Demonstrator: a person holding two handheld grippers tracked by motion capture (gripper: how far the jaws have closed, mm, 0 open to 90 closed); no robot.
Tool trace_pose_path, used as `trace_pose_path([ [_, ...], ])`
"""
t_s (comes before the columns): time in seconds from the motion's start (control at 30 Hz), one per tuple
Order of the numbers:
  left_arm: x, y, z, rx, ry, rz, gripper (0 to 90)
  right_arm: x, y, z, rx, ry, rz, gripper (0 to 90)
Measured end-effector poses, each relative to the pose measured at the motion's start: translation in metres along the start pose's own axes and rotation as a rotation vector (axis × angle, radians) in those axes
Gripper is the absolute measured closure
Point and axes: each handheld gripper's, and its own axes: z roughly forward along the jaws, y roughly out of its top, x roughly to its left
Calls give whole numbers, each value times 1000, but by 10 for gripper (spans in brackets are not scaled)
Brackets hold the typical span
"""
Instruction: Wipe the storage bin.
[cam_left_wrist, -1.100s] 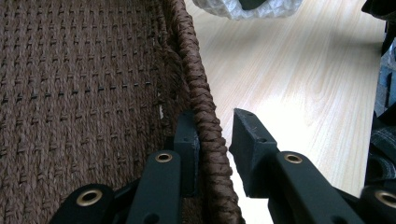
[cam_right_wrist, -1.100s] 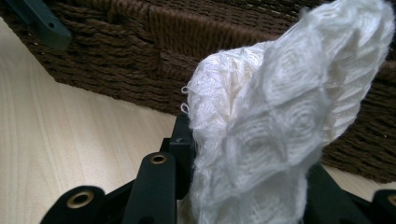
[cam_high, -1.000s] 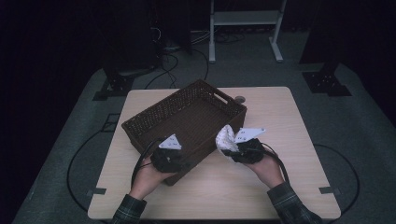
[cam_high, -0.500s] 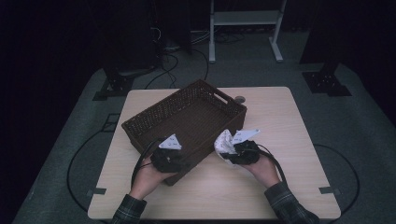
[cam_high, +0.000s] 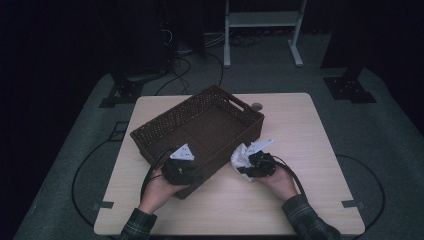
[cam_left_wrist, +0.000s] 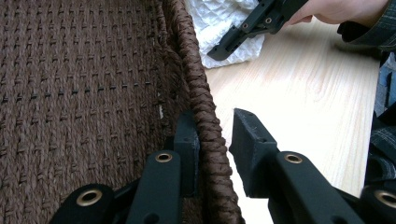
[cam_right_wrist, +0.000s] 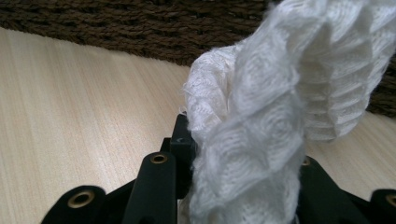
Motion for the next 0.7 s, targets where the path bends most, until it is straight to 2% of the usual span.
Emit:
trace_pose_path([
  [0.13,0,0,0,0,0,0,709,4,2,-6,-5,-11,-11,673],
  [0.33,0,0,0,0,0,-1,709,10,8,-23,-63,-22,-40,674],
  [0.7,0,0,0,0,0,-2,709,23,20,-45,-134,-25,-76,676],
])
